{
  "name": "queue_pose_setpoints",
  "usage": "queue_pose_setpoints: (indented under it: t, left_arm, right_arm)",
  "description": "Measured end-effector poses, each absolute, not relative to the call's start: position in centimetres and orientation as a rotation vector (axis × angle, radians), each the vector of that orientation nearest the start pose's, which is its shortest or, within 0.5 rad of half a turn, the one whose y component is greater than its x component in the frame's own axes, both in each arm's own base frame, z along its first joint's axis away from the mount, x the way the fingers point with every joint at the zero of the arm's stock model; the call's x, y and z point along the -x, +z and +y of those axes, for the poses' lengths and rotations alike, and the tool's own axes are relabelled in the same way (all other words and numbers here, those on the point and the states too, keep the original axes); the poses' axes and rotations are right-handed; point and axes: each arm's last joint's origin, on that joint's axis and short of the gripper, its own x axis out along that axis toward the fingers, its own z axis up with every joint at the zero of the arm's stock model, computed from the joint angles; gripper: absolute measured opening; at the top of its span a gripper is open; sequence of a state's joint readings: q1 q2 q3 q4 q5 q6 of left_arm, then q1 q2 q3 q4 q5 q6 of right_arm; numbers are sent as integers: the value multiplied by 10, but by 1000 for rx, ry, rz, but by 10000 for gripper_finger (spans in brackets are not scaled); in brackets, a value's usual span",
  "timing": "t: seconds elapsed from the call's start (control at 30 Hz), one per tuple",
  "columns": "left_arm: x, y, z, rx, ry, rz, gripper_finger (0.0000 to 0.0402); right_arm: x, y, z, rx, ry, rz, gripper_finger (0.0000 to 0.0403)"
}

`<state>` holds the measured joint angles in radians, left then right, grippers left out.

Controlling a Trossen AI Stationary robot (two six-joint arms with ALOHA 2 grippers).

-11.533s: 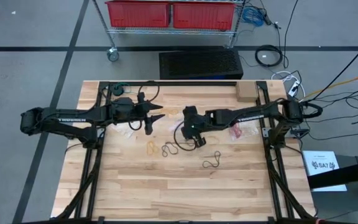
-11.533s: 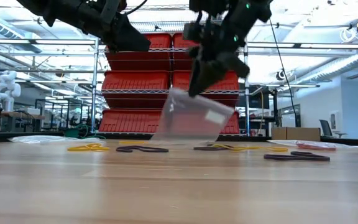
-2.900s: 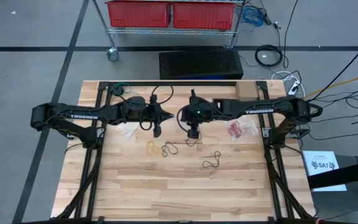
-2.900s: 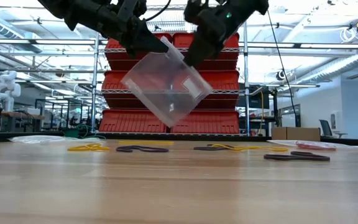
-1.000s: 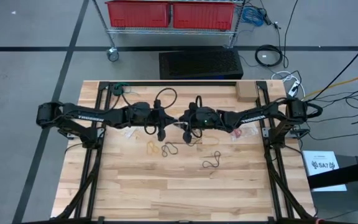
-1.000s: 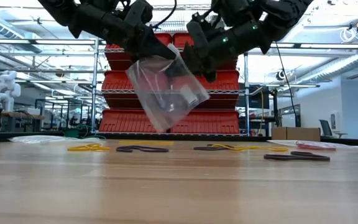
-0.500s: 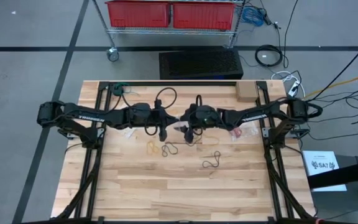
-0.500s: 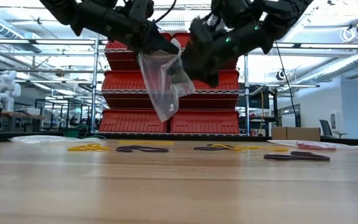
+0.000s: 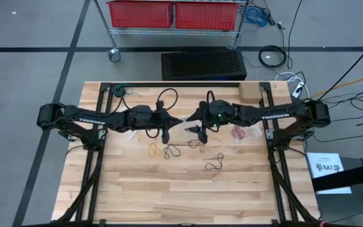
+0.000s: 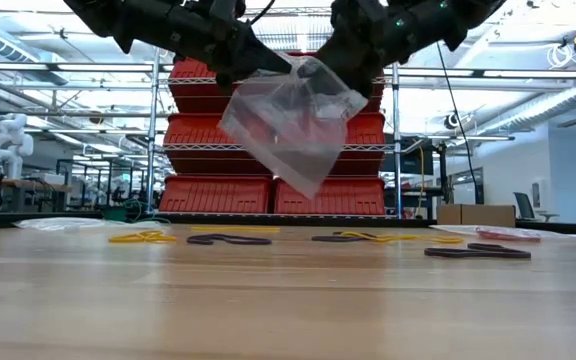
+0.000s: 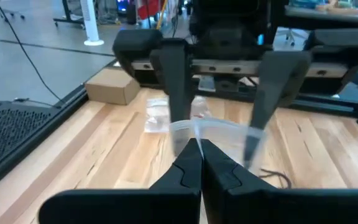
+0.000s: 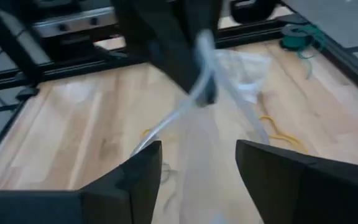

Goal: Sort rubber bands
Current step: Open the middle zip bag

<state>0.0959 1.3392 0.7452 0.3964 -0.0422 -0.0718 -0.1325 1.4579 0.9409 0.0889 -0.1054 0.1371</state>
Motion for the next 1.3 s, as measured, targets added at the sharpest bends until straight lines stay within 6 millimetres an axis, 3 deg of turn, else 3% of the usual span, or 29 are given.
queue_pose_setpoints:
  t: [0.17,0.37,0.43,0.67,1.0,1.13,1.3]
  left_arm:
    - [-290,256,29,77,144,176,0]
    - [-290,258,29,78,144,155,0]
    - [-291,259,29,78,143,138,0]
    - [-298,254,30,77,142,106,0]
    - [-300,254,30,96,142,85,0]
    - [-300,254,30,99,141,83,0]
    - [-300,254,30,94,142,89,0]
  right_arm:
    - [-324,249,-44,-181,-69,432,133]
    - [-333,241,-45,-167,-67,403,19]
    - [-335,242,-46,-154,-87,372,8]
    - [-337,243,-47,-152,-105,343,2]
    - [-351,222,-49,-192,-111,348,5]
    - [-354,222,-48,-180,-105,324,44]
    - [-353,221,-48,-205,-109,327,139]
